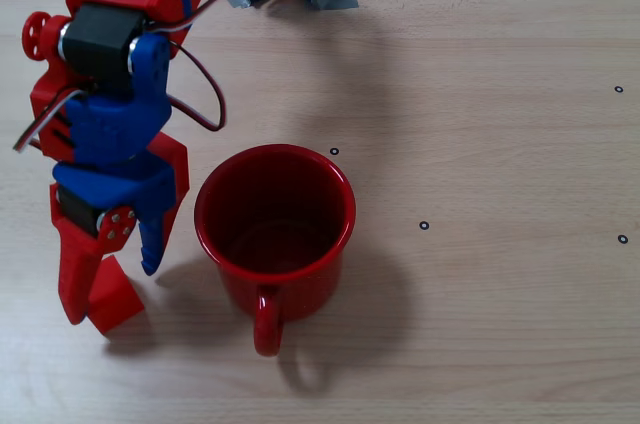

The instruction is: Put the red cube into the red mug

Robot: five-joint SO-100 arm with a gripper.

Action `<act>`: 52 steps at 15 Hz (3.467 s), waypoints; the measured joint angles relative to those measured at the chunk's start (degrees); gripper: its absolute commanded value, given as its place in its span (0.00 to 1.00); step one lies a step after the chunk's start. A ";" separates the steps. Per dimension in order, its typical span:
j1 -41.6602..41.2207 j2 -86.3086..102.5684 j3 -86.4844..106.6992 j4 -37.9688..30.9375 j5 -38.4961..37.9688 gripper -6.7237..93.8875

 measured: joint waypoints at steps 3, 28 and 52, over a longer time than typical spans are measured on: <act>0.09 0.00 0.97 -0.44 0.00 0.34; 4.92 23.99 14.59 -5.71 -8.79 0.07; -16.08 51.68 21.18 23.64 -28.83 0.07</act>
